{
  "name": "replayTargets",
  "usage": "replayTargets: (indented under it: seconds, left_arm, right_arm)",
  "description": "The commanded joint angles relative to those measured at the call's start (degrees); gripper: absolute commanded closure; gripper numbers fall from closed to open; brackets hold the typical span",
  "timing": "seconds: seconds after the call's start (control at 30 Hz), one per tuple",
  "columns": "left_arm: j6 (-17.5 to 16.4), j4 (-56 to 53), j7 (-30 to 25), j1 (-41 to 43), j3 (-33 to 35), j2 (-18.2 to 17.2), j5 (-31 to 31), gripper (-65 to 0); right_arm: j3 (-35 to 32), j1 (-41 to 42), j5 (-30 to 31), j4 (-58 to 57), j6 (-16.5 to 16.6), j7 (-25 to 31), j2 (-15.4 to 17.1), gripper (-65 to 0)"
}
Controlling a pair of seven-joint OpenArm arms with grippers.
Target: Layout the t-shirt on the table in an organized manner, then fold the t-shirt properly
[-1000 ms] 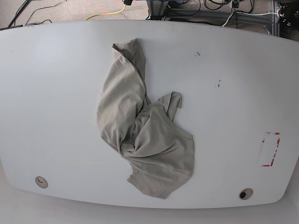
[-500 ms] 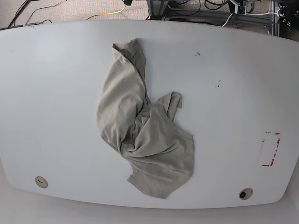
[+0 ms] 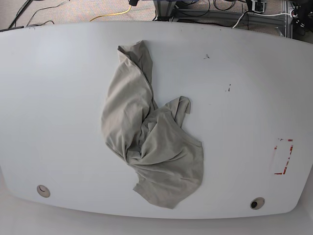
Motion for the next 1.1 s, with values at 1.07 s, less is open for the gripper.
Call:
replayTargets:
  seconds: [1.07]
  left_arm:
    - [-5.2,21.1,-1.1,5.9,-6.0,-0.2,-11.9,0.0]
  right_arm:
    - [5.8,0.2,0.7,12.0,2.5,3.5,-0.1,-0.2]
